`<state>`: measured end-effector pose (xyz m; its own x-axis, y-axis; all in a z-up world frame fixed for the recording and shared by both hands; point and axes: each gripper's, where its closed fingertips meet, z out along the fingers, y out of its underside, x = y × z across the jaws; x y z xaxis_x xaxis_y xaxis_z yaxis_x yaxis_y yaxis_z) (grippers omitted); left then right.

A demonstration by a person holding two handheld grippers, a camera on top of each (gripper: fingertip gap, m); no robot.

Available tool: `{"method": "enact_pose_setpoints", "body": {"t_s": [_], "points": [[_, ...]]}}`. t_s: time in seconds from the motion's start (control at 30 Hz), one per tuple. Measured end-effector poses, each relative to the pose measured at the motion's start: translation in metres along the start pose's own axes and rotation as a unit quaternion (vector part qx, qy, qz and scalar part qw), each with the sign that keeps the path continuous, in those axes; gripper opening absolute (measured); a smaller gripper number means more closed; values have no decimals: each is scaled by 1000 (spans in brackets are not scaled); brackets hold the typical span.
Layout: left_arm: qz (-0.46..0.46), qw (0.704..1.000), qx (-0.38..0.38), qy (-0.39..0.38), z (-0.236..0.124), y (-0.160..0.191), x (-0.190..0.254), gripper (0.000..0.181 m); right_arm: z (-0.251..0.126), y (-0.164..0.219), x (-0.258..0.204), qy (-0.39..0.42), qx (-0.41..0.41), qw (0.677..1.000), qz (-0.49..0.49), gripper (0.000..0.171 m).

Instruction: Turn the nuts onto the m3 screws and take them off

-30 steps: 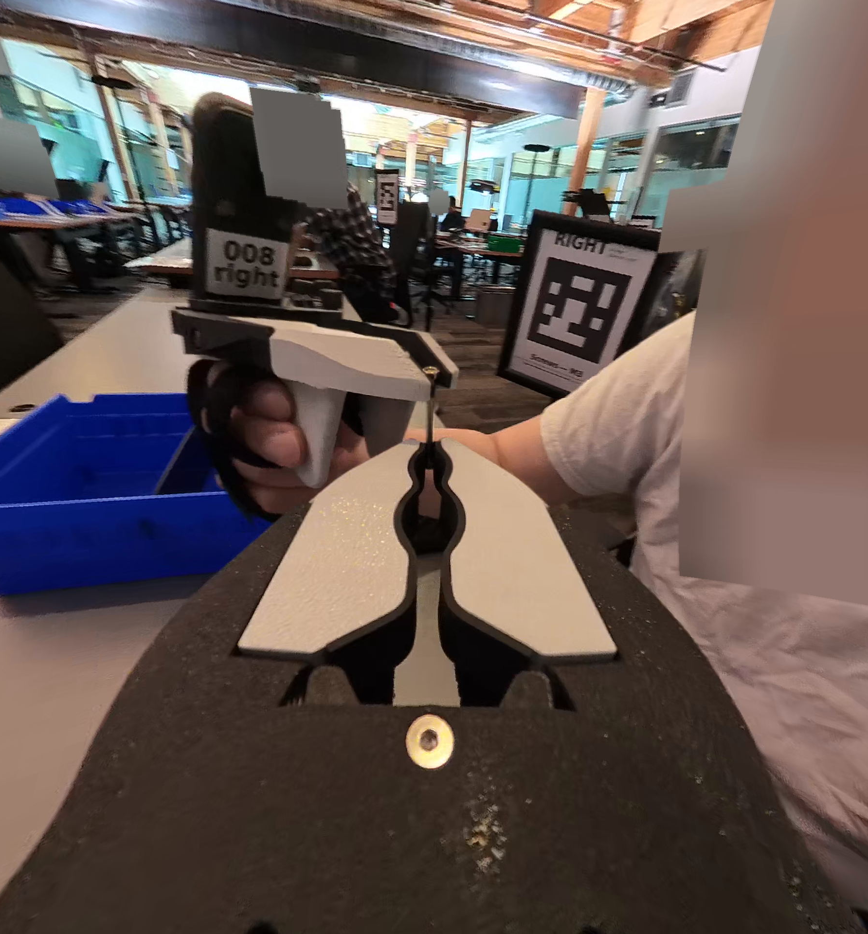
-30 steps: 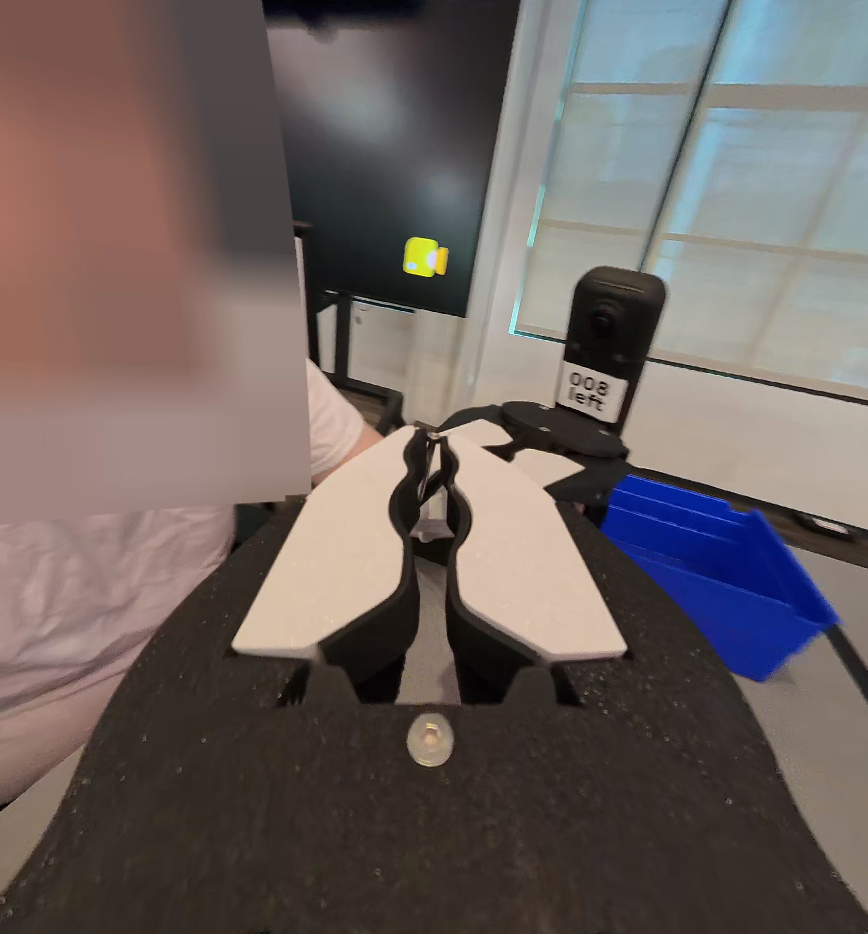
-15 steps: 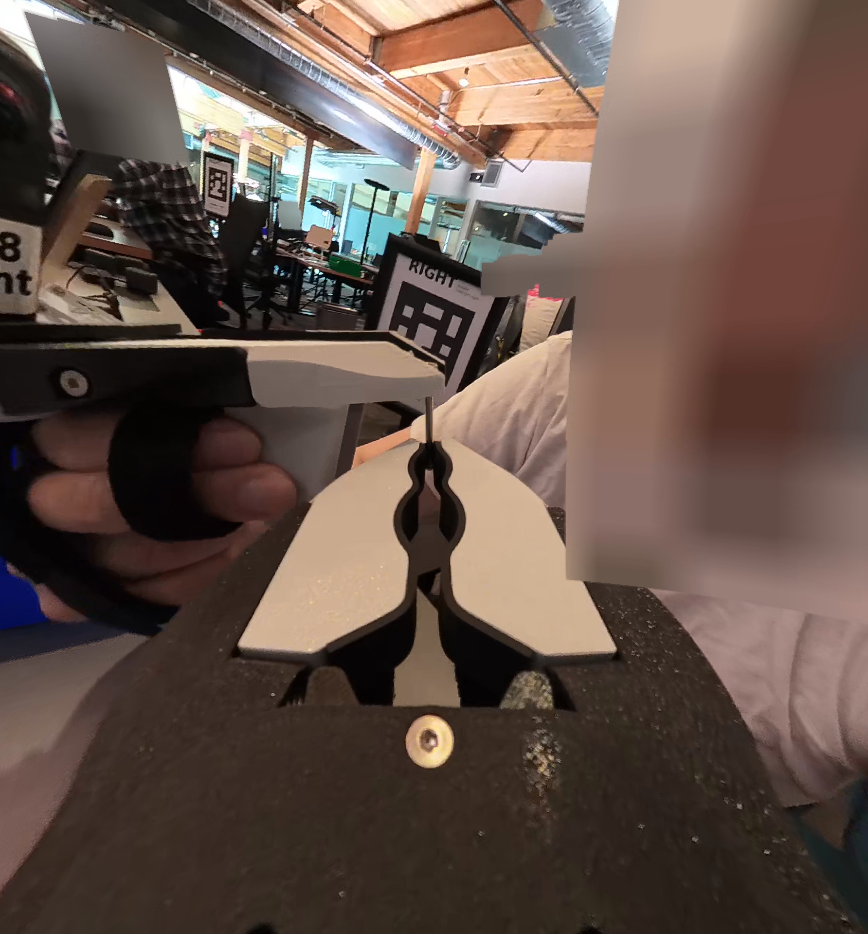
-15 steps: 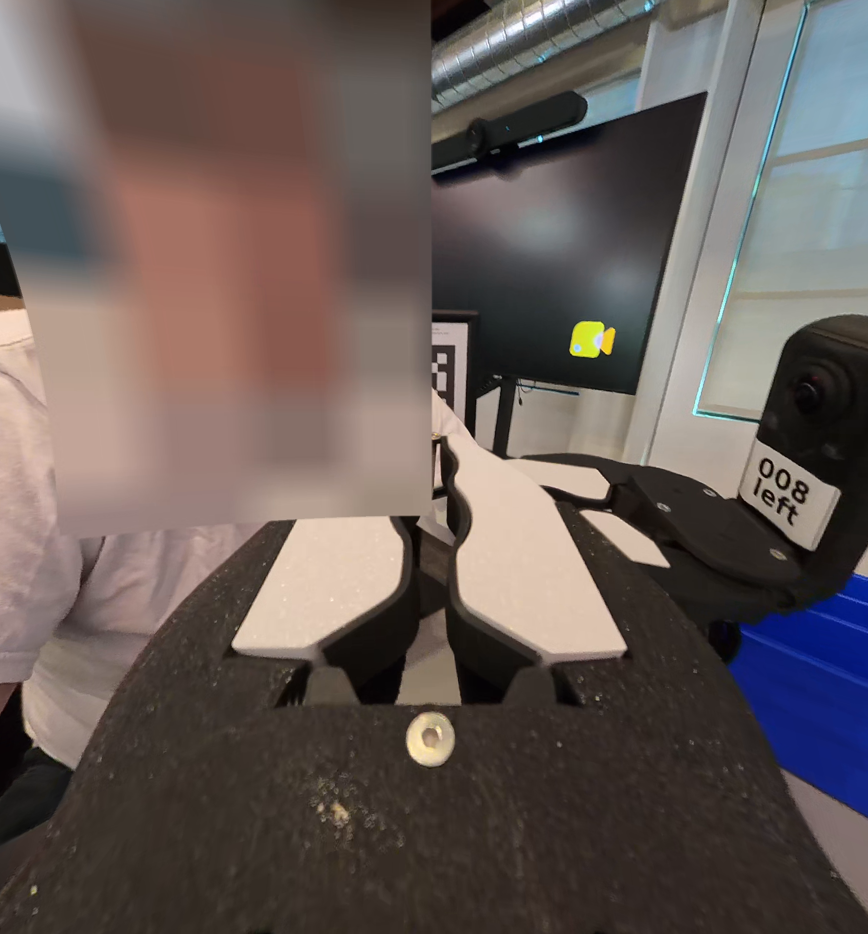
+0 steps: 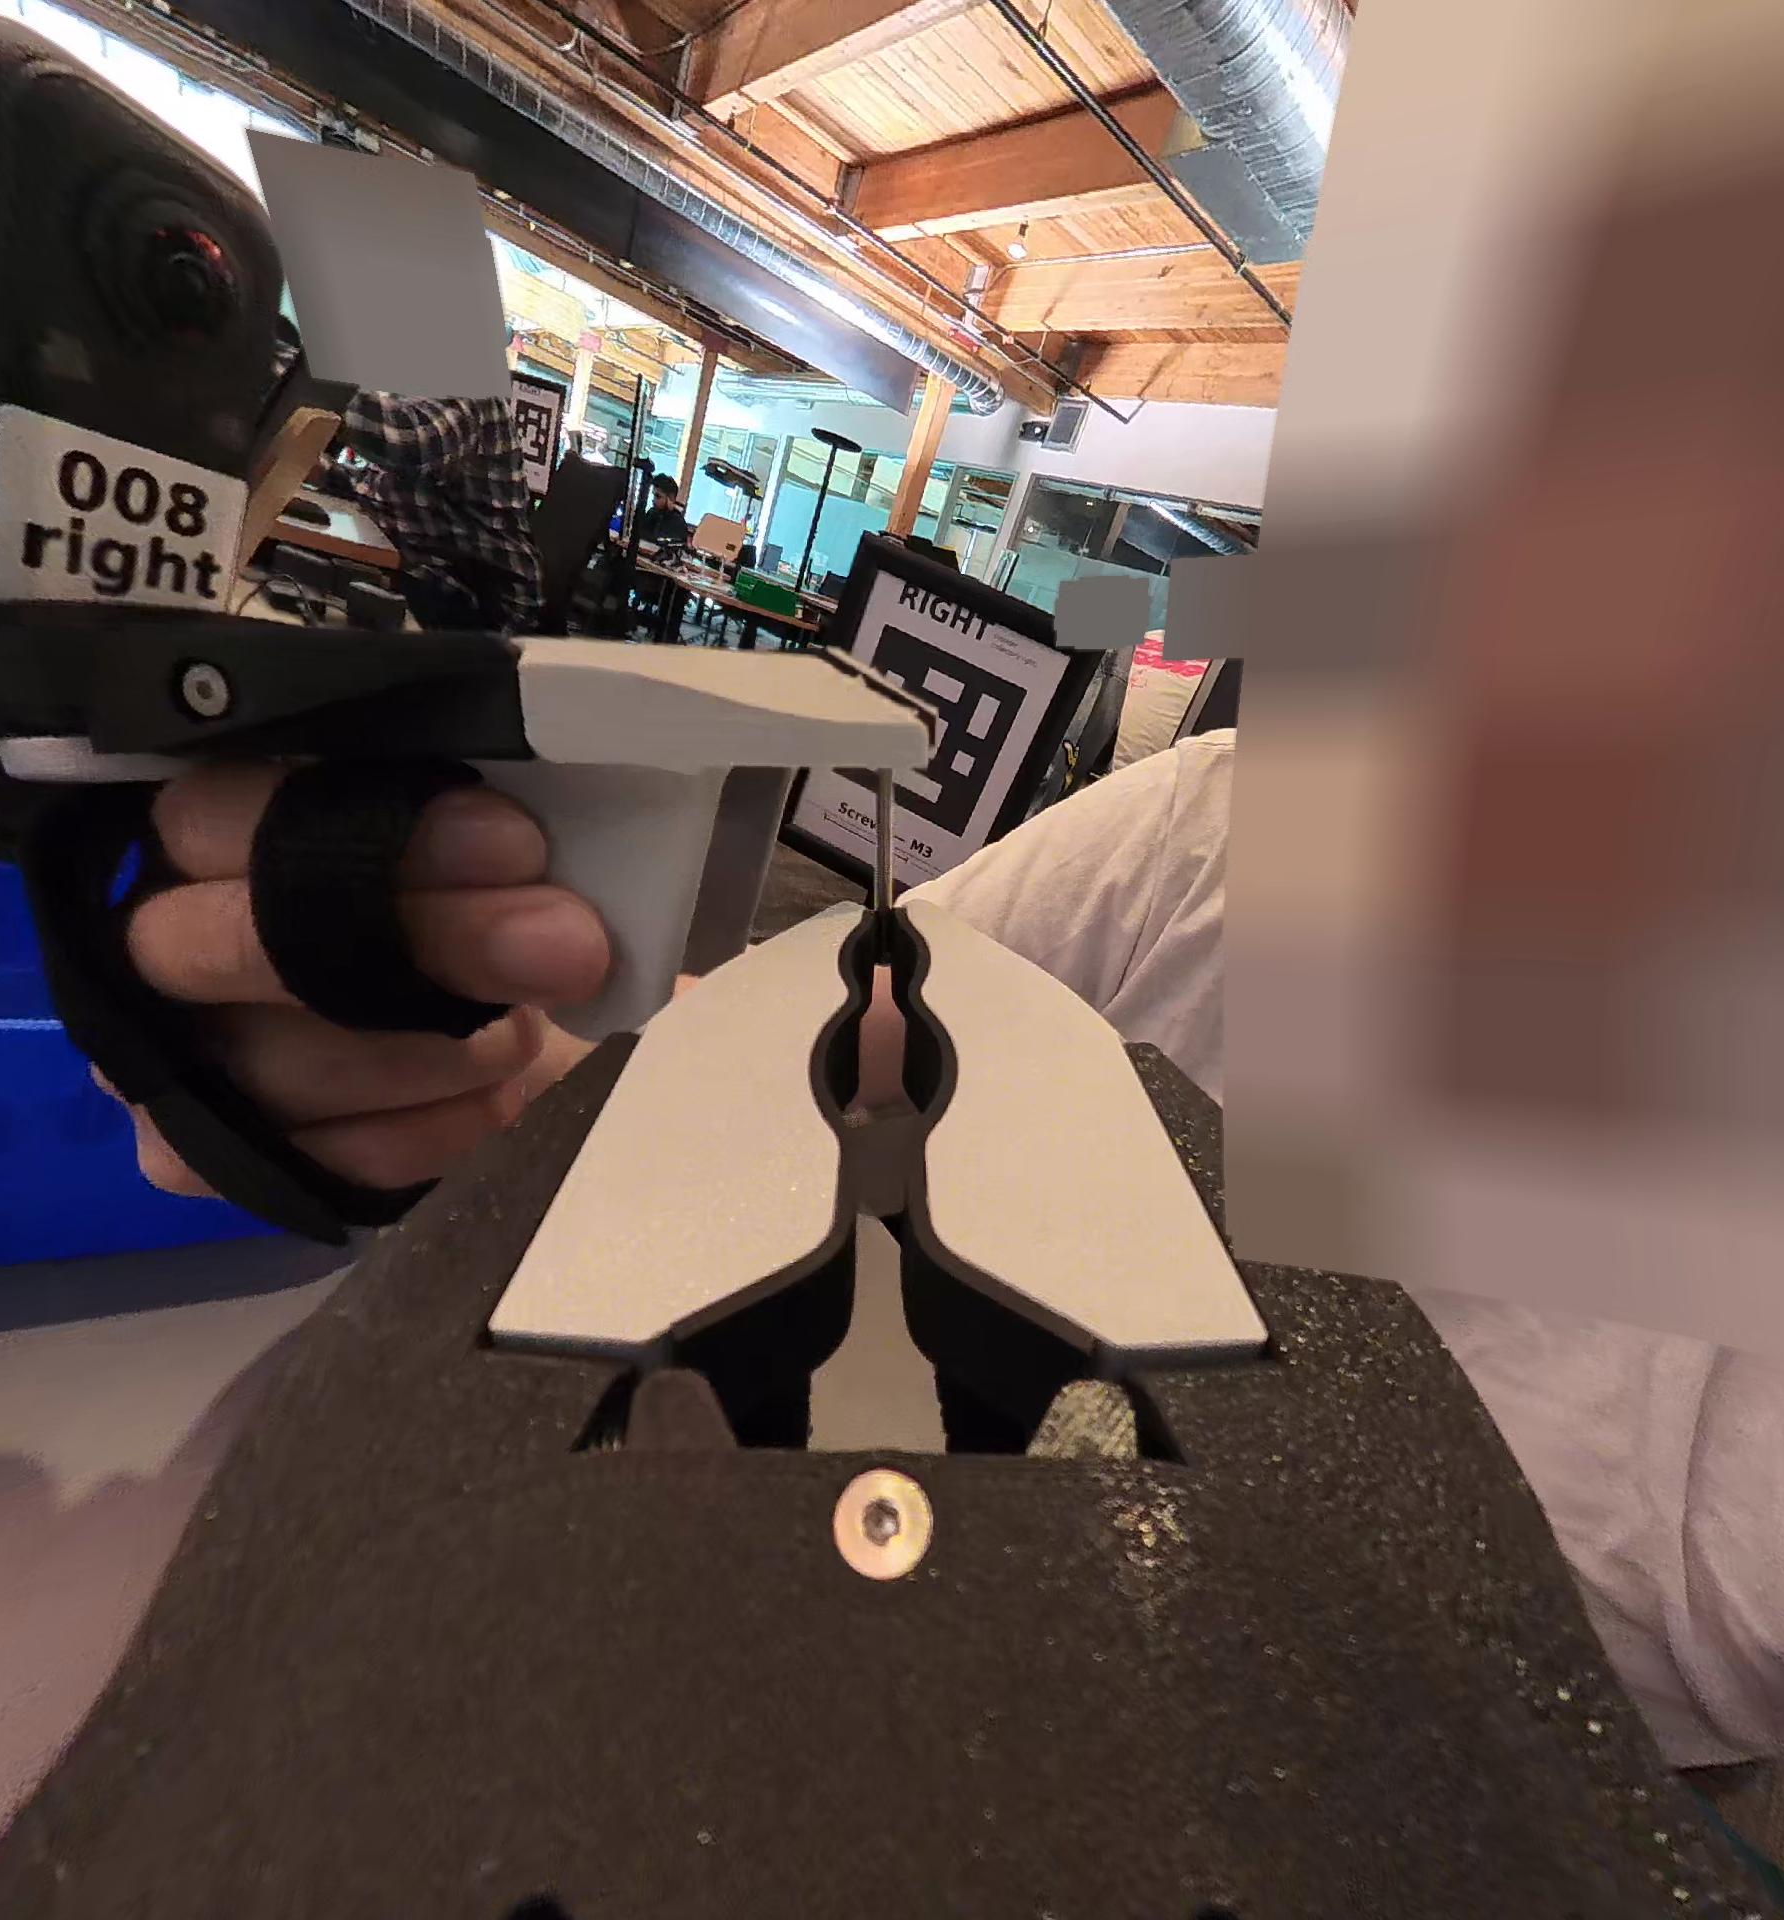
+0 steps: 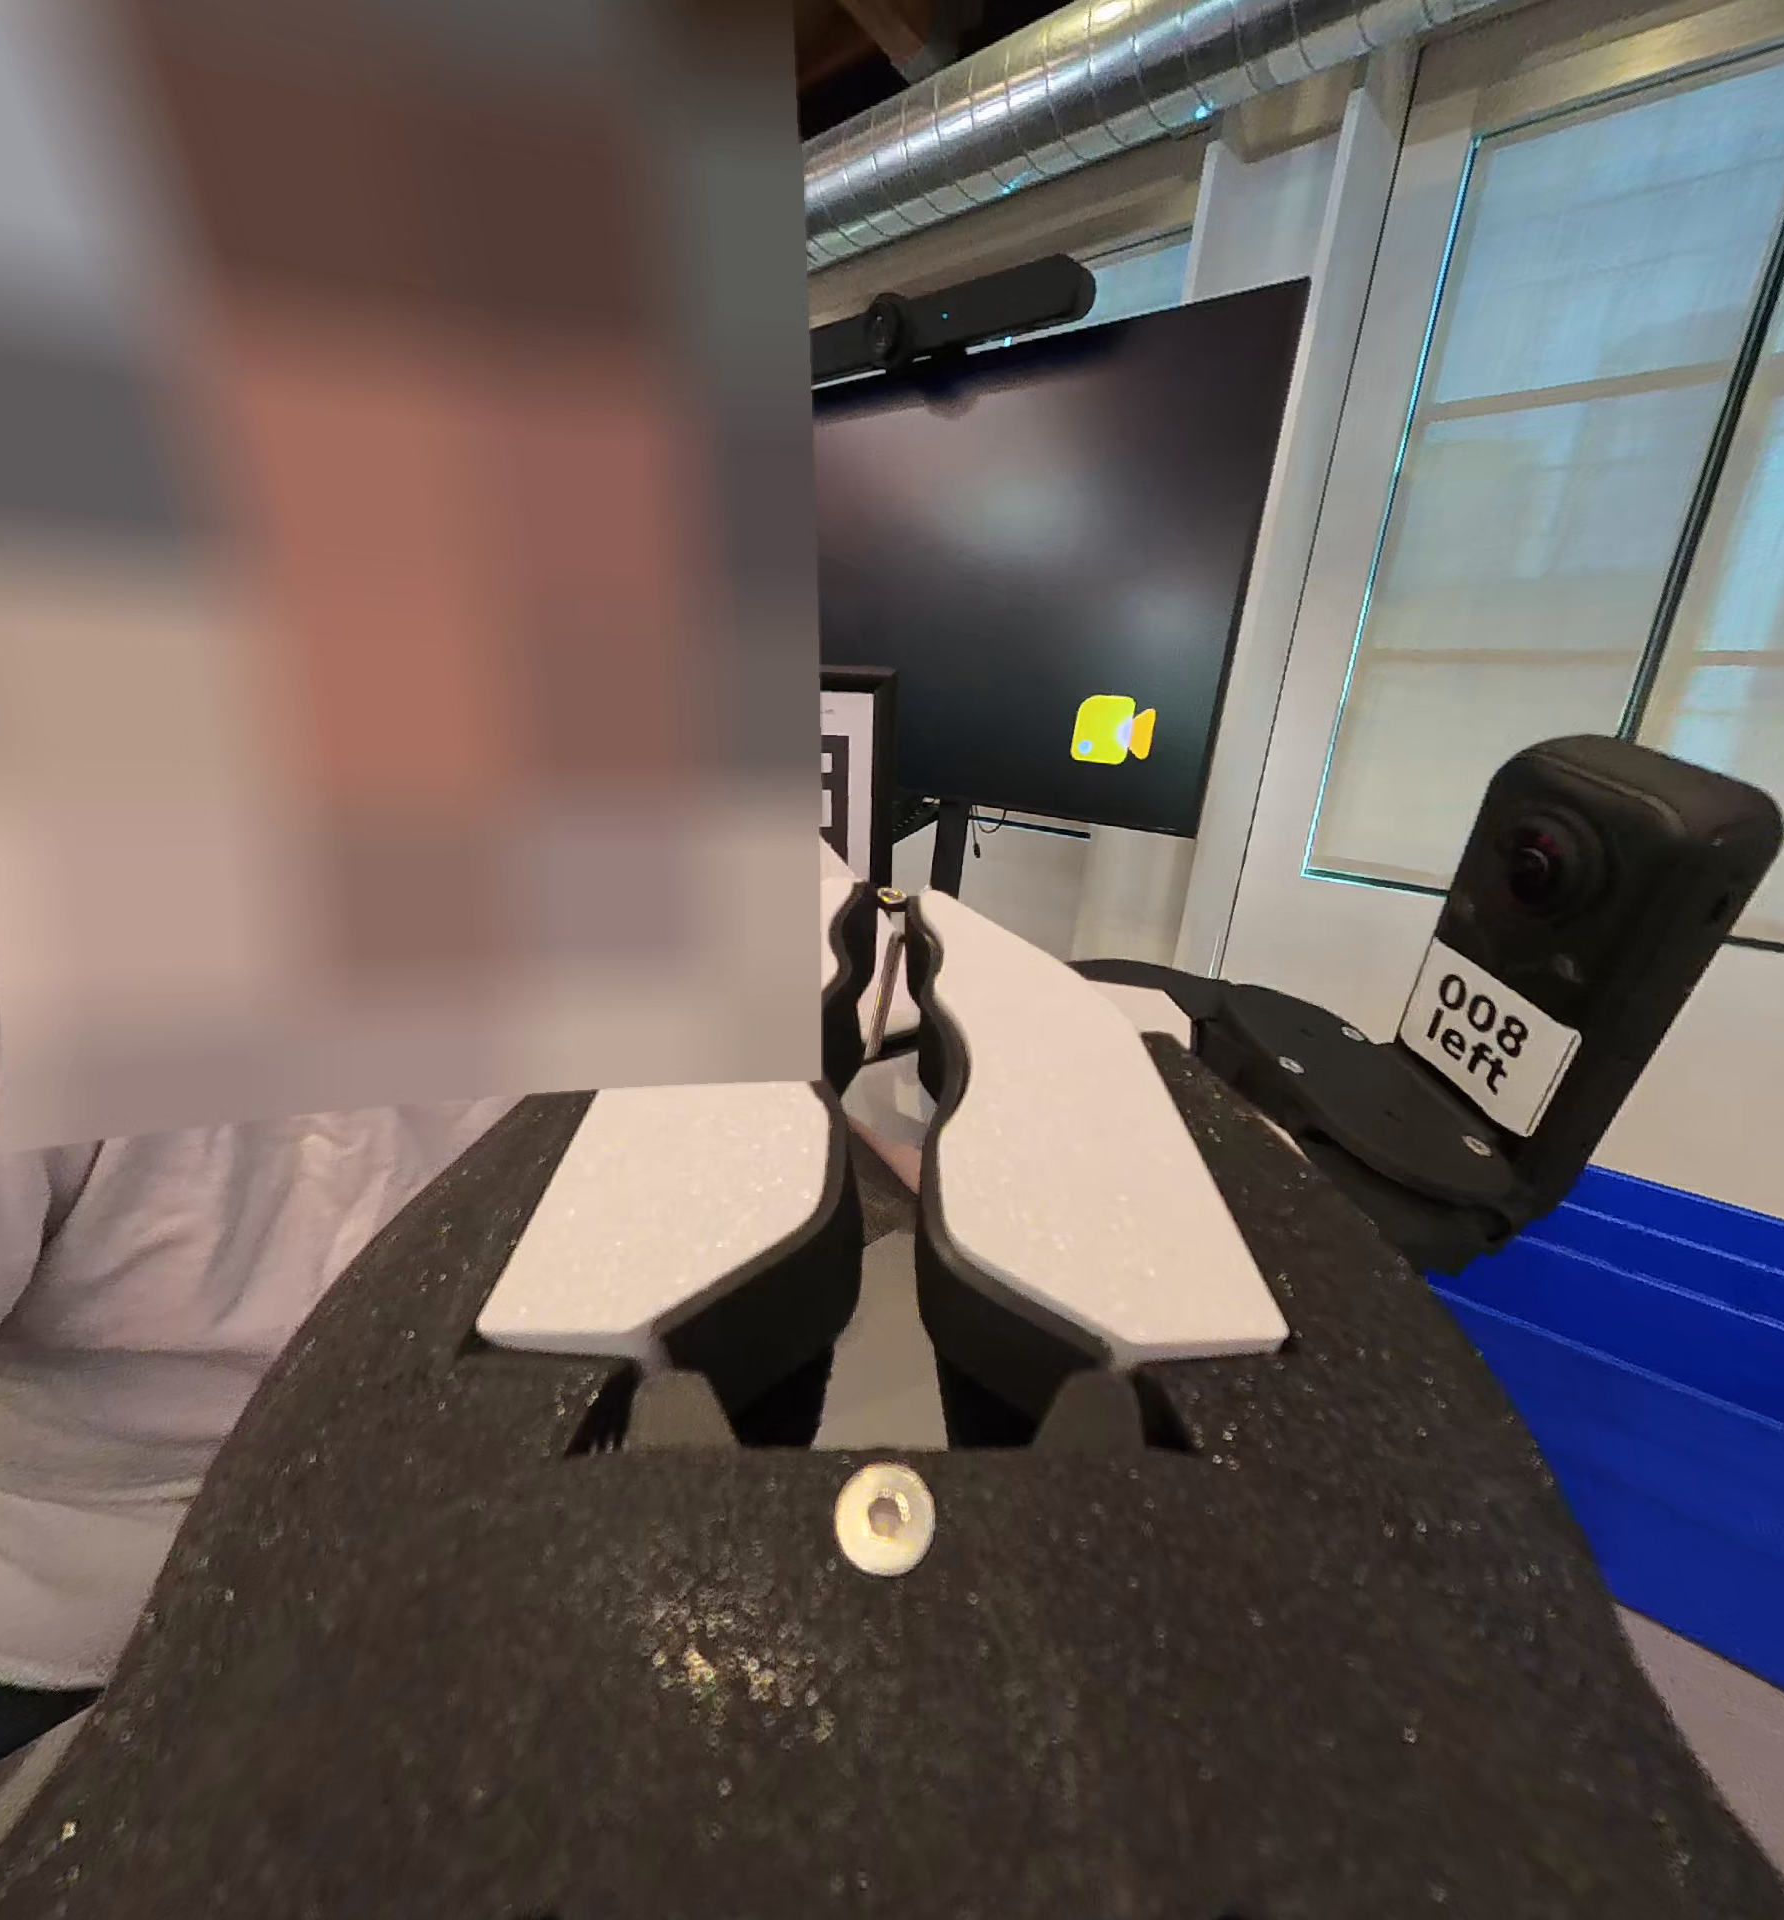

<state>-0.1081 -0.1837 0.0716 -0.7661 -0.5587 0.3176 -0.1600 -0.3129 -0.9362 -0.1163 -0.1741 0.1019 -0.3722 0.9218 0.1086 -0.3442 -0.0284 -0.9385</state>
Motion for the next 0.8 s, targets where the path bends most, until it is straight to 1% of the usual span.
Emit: {"method": "enact_pose_setpoints", "body": {"t_s": [0.13, 0.23, 0.33, 0.4, 0.43, 0.47, 0.53, 0.57, 0.6, 0.67, 0.73, 0.8], "points": [[-7, 1000, 3, -6, -1, 1, -5, 2, -2, -3, 6, 22, 3, 1000, -6, 5], [-4, 1000, 2, -15, -4, 0, -7, 2, -5, -8, 16, 74, -22, 997, -18, 5], [11, 999, -2, -36, -10, -4, -10, 2, -15, -18, 26, 161, -87, 982, -38, 5], [26, 998, -3, -55, -17, -9, -11, 2, -30, -20, 26, 219, -165, 960, -51, 5], [34, 997, -4, -67, -22, -13, -12, 2, -42, -16, 26, 254, -222, 940, -48, 5], [42, 996, -7, -83, -26, -16, -14, 2, -60, -9, 24, 289, -286, 913, -41, 5], [59, 992, -12, -110, -34, -22, -14, 2, -108, 8, 12, 361, -412, 836, -12, 5], [66, 991, -12, -120, -38, -26, -13, 2, -136, 15, 3, 397, -461, 794, 17, 5], [71, 989, -12, -130, -41, -29, -12, 2, -162, 21, -8, 428, -489, 759, 52, 5], [83, 986, -16, -146, -47, -34, -10, 2, -206, 28, -30, 485, -510, 699, 128, 5], [95, 982, -18, -160, -52, -39, -8, 2, -242, 39, -52, 523, -522, 644, 198, 6], [101, 981, -12, -162, -54, -44, -4, 2, -273, 52, -75, 548, -542, 581, 263, 6]]}}
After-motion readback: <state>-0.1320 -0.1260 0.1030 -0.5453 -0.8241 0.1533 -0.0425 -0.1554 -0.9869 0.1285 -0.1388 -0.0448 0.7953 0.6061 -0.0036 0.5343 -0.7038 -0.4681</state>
